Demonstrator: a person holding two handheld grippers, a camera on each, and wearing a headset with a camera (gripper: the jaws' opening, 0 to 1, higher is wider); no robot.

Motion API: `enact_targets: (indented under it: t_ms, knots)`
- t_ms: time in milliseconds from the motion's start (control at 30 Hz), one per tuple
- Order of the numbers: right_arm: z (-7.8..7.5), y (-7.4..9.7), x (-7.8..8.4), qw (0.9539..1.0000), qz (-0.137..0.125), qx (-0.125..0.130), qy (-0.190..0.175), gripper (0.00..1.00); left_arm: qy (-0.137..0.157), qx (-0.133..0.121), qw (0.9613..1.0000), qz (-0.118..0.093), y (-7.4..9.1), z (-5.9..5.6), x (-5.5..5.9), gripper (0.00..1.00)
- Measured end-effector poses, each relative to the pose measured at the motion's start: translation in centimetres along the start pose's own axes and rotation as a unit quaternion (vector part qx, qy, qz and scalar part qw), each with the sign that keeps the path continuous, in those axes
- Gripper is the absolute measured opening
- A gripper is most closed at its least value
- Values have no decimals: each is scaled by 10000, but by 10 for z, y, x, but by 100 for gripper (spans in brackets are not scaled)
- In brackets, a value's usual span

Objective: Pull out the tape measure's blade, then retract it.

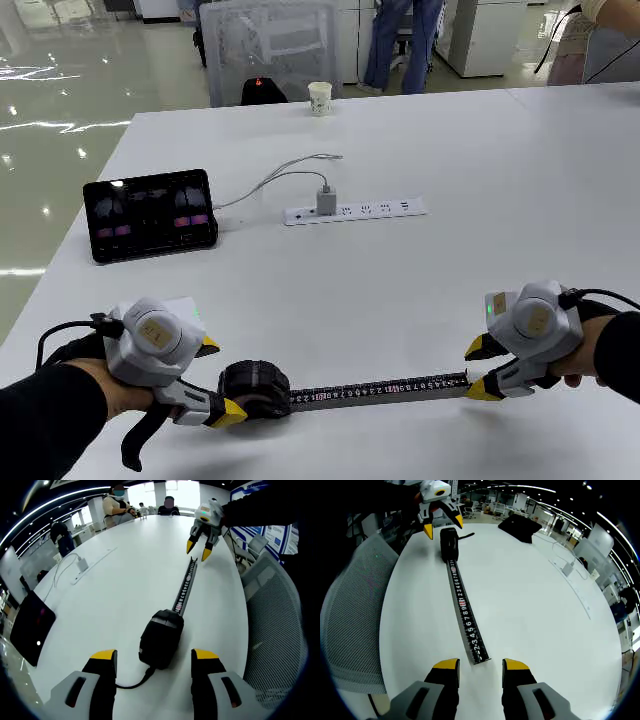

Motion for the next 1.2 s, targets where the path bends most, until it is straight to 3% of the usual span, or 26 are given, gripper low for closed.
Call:
enact_targets:
  t_ms: [200,267,467,567,767,833,900,1000,1200]
  knots:
    - [11,8,9,9991,-175,23,-378,35,584,-105,9979,-261,8,1,13,61]
    - [12,10,13,9974,-286,71,-664,37,740,-126,9968,-291,11,0,21,62]
    - [14,20,27,9912,-482,219,-1212,43,1183,-226,9918,-418,17,0,39,68]
    - [17,28,35,9844,-700,286,-1587,52,1412,-235,9885,-494,22,-3,46,70]
    - [28,40,46,9802,-900,440,-1706,58,1634,-352,9843,-563,30,-9,60,74]
    - [30,43,49,9786,-965,593,-1719,65,1773,-367,9814,-644,31,-11,65,76]
    - [35,47,52,9754,-1068,539,-1850,72,1704,-573,9813,-685,32,-14,72,78]
    - [42,50,60,9736,-1110,585,-1908,75,2086,-445,9732,-857,33,-22,81,85]
    - [52,52,81,9657,-1181,625,-2228,81,2088,-517,9725,-892,41,-34,94,89]
Point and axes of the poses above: the centre of the closed fingertips' face, and the gripper's own axes: y roughly backward along the fingers, z roughly to its left, x roughly out of its underside, the point moved 7 cm from there along y, roughly backward along the fingers, and after that the axes turned 14 degrees about z, right-handed, at the moved point
